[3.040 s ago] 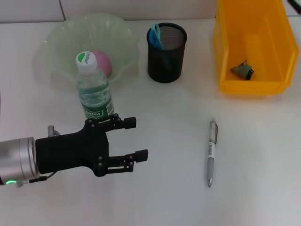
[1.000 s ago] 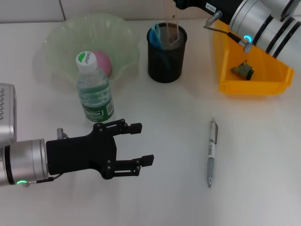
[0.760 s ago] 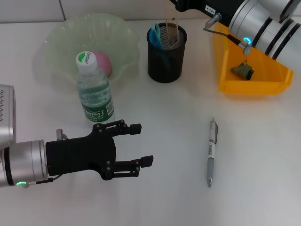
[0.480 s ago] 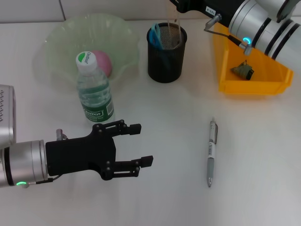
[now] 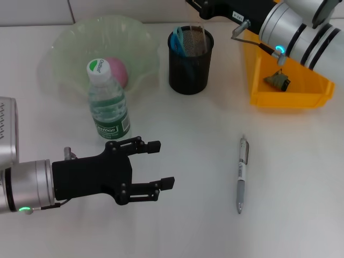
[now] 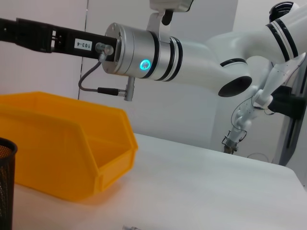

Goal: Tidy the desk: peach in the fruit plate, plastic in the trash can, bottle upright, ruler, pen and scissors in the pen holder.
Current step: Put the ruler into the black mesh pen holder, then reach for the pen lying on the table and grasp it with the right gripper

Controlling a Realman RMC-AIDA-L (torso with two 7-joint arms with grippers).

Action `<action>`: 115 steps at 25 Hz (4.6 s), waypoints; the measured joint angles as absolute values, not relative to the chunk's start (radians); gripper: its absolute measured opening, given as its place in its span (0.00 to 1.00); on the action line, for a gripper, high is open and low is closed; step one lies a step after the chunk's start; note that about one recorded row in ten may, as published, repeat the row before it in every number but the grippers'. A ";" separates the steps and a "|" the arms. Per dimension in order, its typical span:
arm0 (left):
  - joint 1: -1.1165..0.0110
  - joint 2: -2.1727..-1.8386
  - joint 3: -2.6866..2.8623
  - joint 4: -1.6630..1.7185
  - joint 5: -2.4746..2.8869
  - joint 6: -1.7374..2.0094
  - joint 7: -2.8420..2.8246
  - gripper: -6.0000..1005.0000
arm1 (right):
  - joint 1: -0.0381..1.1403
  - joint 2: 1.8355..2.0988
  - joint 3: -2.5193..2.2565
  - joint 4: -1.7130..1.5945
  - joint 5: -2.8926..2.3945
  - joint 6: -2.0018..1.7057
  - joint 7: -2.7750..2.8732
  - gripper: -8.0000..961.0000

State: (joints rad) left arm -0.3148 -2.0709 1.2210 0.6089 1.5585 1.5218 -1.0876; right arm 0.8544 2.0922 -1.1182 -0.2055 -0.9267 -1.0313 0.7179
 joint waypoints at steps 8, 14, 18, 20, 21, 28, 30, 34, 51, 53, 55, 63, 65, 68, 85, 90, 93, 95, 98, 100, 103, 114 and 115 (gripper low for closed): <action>-0.317 -2.071 1.221 0.609 1.559 1.520 -1.088 0.81 | 0.853 2.092 -1.120 -0.206 -0.923 -1.016 0.718 0.48; -0.315 -2.071 1.220 0.609 1.558 1.519 -1.088 0.81 | 0.816 2.092 -1.109 -0.245 -0.914 -1.070 0.759 0.57; -0.312 -2.071 1.218 0.609 1.558 1.518 -1.088 0.81 | 0.698 2.083 -1.159 -0.474 -0.942 -1.083 1.021 0.67; -0.311 -2.071 1.217 0.609 1.558 1.518 -1.088 0.81 | 0.610 2.081 -1.187 -0.672 -1.029 -1.040 1.234 0.71; -0.310 -2.070 1.217 0.609 1.558 1.518 -1.088 0.81 | 0.574 2.081 -1.190 -0.786 -1.105 -1.016 1.341 0.72; -0.307 -2.071 1.217 0.609 1.553 1.521 -1.063 0.81 | 0.484 2.082 -1.139 -1.383 -1.895 -1.175 2.200 0.84; -0.306 -2.070 1.217 0.609 1.551 1.523 -1.043 0.81 | 0.504 2.081 -1.121 -1.480 -2.073 -1.317 2.377 0.86; -0.305 -2.071 1.216 0.609 1.550 1.529 -1.038 0.81 | 0.547 2.082 -1.124 -1.610 -2.276 -1.604 2.658 0.86; -0.311 -2.072 1.218 0.607 1.549 1.542 -1.045 0.81 | 0.589 2.090 -1.354 -1.603 -2.587 -1.800 2.913 0.85; -0.308 -2.071 1.215 0.607 1.549 1.544 -1.042 0.81 | 0.598 2.091 -1.372 -1.587 -2.591 -1.787 2.943 0.85; -0.307 -2.071 1.215 0.607 1.549 1.544 -1.041 0.81 | 0.607 2.092 -1.371 -1.556 -2.592 -1.780 2.954 0.85; -0.308 -2.071 1.218 0.607 1.549 1.542 -1.040 0.81 | 0.625 2.094 -1.375 -1.428 -2.587 -1.701 2.958 0.85; -0.312 -2.071 1.219 0.607 1.549 1.540 -1.040 0.81 | 0.631 2.094 -1.377 -1.374 -2.588 -1.655 2.958 0.85; -0.314 -2.071 1.219 0.607 1.549 1.539 -1.039 0.81 | 0.638 2.094 -1.386 -1.332 -2.588 -1.627 2.958 0.85; -0.306 -2.071 1.217 0.603 1.551 1.537 -1.037 0.81 | 0.719 2.088 -1.445 -1.108 -2.599 -1.493 2.956 0.85; -0.307 -2.071 1.215 0.597 1.552 1.536 -1.037 0.81 | 0.744 2.088 -1.455 -1.060 -2.600 -1.473 2.956 0.84; -0.307 -2.071 1.215 0.597 1.552 1.536 -1.037 0.81 | 0.749 2.088 -1.459 -1.051 -2.600 -1.470 2.956 0.80; -0.306 -2.071 1.214 0.597 1.553 1.536 -1.037 0.81 | 0.752 2.088 -1.465 -1.049 -2.601 -1.469 2.956 0.77; -0.305 -2.071 1.213 0.596 1.553 1.536 -1.037 0.81 | 0.752 2.088 -1.466 -1.048 -2.601 -1.462 2.956 0.74; -0.305 -2.071 1.212 0.595 1.554 1.535 -1.037 0.81 | 0.752 2.088 -1.466 -1.046 -2.602 -1.455 2.956 0.71; -0.304 -2.071 1.212 0.591 1.554 1.535 -1.036 0.81 | 0.752 2.089 -1.466 -1.041 -2.602 -1.450 2.956 0.68; -0.304 -2.071 1.212 0.584 1.552 1.534 -1.025 0.81 | 0.754 2.089 -1.466 -1.037 -2.602 -1.441 2.956 0.60; -0.304 -2.071 1.212 0.583 1.551 1.534 -1.025 0.81 | 0.755 2.089 -1.466 -1.034 -2.602 -1.435 2.956 0.60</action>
